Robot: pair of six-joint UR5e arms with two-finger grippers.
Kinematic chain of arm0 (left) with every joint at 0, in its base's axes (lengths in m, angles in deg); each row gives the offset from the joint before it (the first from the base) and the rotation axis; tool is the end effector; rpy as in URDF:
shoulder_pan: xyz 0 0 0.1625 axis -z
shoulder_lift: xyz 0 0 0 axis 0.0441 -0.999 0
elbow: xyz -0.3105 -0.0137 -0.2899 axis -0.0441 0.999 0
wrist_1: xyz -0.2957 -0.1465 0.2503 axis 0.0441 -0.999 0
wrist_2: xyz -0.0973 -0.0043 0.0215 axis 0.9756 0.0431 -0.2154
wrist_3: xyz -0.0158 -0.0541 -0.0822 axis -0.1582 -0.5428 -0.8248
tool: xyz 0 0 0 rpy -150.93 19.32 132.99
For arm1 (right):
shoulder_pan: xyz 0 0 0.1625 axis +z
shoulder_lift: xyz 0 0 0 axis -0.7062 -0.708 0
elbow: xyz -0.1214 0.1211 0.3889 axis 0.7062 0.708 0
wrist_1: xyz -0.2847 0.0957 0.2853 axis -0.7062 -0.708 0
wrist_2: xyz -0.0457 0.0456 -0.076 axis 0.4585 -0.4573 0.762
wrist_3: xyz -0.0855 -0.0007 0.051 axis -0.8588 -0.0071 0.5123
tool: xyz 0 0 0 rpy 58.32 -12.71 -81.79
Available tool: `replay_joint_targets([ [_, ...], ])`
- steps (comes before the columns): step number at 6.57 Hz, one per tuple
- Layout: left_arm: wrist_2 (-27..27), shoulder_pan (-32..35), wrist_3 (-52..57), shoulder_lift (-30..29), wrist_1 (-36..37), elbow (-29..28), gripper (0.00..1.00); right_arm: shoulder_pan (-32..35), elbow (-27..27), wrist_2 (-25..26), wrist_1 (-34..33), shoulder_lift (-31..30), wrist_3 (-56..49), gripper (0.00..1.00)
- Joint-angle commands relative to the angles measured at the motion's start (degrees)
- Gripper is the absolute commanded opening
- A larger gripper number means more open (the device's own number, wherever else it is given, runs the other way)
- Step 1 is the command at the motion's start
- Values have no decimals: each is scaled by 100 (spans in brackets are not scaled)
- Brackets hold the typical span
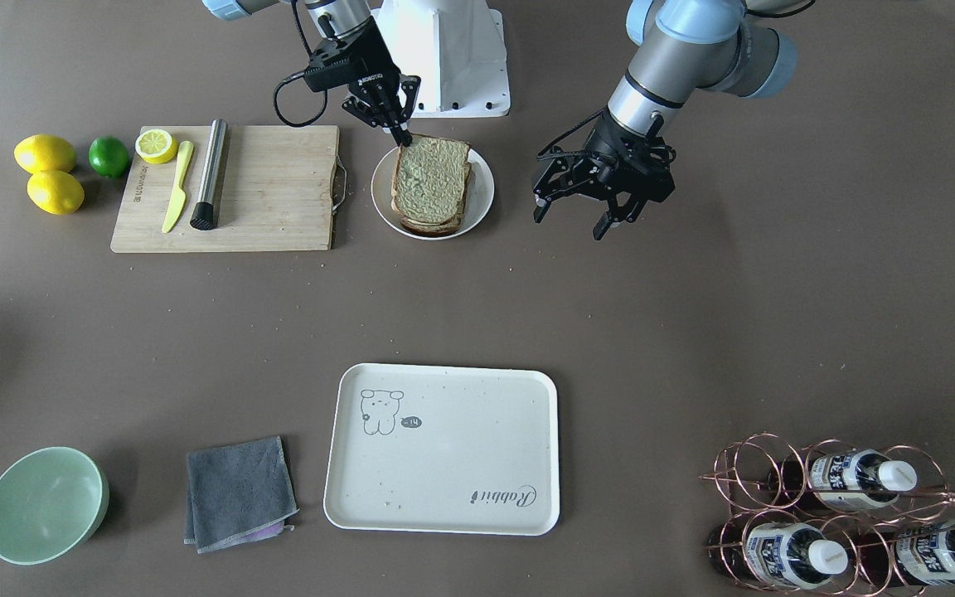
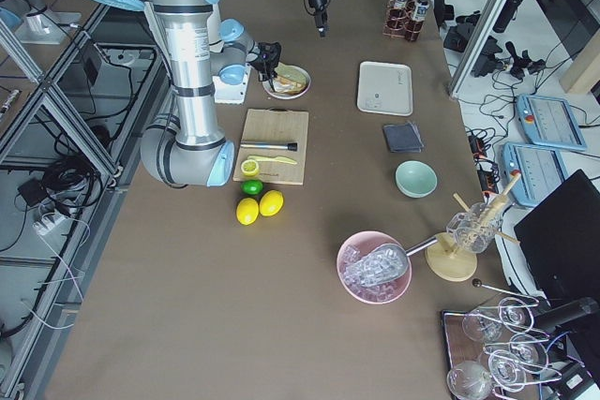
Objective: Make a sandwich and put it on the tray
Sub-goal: 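Lower the bread slice onto the egg and open the right gripper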
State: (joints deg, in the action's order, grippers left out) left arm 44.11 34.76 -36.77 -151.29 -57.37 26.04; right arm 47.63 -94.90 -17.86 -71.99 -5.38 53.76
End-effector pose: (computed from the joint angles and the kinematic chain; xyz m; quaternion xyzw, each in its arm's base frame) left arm 0.4263 -0.4024 0.2761 0.1723 0.5293 -0.0216 0.8305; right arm -0.5383 -0.1927 0.2434 0.1275 -0.5489 0.1577 0.8109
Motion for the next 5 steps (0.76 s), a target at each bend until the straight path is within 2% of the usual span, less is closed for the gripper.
replay_joint_targets([
  [1,-5,-6,0,9,0,10,99,2,70,20,19,39,9,0],
  [3,-5,-6,0,9,-17,10,99,-7,105,20,45,39,9,0],
  [4,-5,-6,0,9,-18,10,99,-7,123,46,37,-39,-43,99],
  [5,-5,-6,0,9,-18,10,99,11,132,116,45,-40,-61,100],
])
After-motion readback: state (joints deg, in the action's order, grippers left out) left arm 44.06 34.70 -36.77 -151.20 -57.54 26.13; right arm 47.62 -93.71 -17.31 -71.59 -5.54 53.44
